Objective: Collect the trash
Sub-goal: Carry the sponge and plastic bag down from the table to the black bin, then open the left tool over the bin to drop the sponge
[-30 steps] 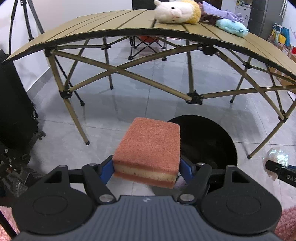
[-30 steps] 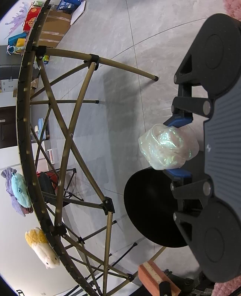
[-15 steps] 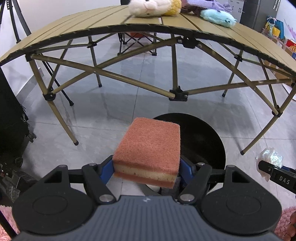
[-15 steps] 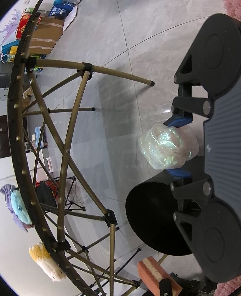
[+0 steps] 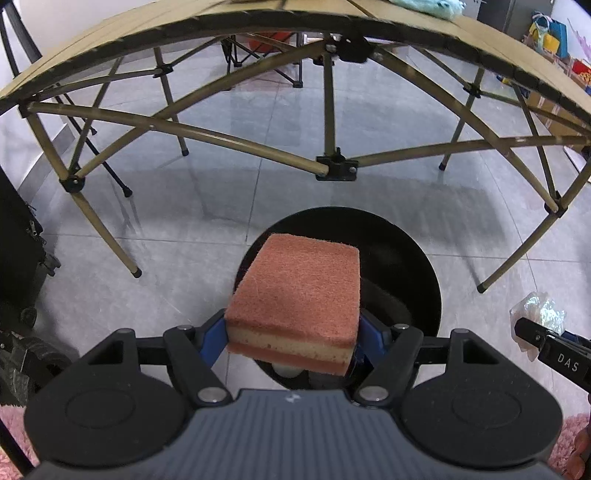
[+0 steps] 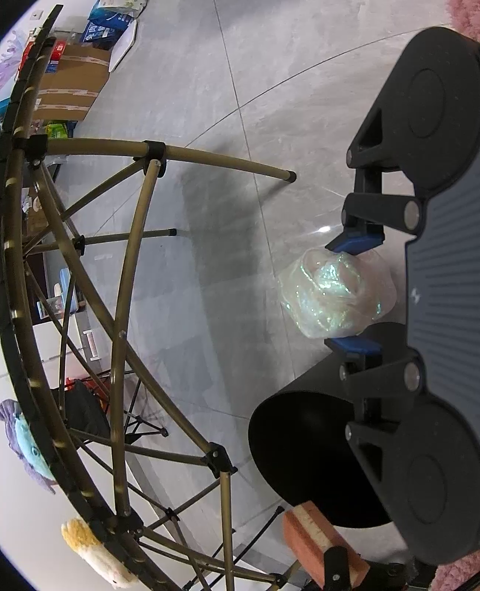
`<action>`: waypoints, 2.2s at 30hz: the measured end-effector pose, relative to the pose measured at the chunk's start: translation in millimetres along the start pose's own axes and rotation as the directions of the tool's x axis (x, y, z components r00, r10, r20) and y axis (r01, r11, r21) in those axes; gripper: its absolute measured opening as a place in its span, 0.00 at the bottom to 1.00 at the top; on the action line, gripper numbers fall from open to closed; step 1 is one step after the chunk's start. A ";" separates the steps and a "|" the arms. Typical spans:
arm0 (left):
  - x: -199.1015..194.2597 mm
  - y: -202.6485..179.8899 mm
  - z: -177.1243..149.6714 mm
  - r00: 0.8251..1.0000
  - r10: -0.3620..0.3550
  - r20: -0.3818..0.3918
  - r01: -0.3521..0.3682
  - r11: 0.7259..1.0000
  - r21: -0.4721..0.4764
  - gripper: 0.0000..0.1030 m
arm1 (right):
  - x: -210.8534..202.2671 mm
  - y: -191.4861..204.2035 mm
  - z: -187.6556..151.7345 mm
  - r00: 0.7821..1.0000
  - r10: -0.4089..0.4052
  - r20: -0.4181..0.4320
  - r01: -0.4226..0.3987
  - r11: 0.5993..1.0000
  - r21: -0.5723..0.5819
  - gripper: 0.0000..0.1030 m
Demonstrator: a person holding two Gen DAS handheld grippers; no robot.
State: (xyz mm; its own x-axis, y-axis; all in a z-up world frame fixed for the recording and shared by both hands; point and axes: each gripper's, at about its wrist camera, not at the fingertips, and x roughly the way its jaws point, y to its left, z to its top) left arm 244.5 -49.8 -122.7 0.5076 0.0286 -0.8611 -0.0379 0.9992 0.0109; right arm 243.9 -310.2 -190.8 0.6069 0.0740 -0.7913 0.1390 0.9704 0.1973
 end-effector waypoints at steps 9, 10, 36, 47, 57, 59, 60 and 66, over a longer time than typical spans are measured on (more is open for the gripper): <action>17.3 -15.1 3.9 0.999 0.005 -0.044 -0.004 1.000 0.014 0.70 | 4.9 -7.5 -0.5 1.000 -0.013 -0.006 0.013 1.000 0.007 0.43; 19.7 -16.3 4.7 0.999 0.006 -0.050 -0.005 1.000 0.015 0.70 | 5.3 -8.6 -0.7 1.000 -0.015 -0.007 0.015 1.000 0.008 0.43; 72.1 -54.1 9.4 0.980 -0.002 -0.198 0.003 1.000 0.004 0.73 | 16.3 -25.4 -3.3 0.999 -0.031 -0.042 0.032 0.999 0.029 0.43; 73.6 -53.8 12.3 0.977 0.016 -0.211 -0.024 0.999 -0.032 1.00 | 19.2 -28.2 -3.9 0.998 -0.026 -0.054 0.028 0.999 0.032 0.43; 72.3 -51.7 11.8 0.978 0.017 -0.209 -0.024 0.999 -0.033 1.00 | 17.9 -26.8 -4.3 0.998 -0.024 -0.056 0.025 0.999 0.026 0.43; 71.4 -51.1 11.7 0.978 0.017 -0.207 -0.024 0.999 -0.033 1.00 | 17.5 -26.0 -4.6 0.998 -0.024 -0.055 0.025 0.999 0.025 0.43; 71.1 -50.7 11.7 0.979 0.017 -0.205 -0.025 0.999 -0.033 1.00 | 17.1 -25.4 -4.6 0.998 -0.024 -0.054 0.025 0.999 0.024 0.43; 66.5 -45.1 11.0 0.981 0.015 -0.195 -0.024 0.999 -0.042 1.00 | 14.7 -20.4 -4.4 0.999 -0.018 -0.050 0.019 1.000 0.013 0.43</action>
State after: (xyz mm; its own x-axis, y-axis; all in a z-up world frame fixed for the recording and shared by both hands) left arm 289.4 -92.7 -174.8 0.3291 0.0376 -0.9435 -0.0861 0.9962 0.0097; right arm 246.6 -327.9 -209.0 0.5643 0.0680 -0.8227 0.1601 0.9687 0.1899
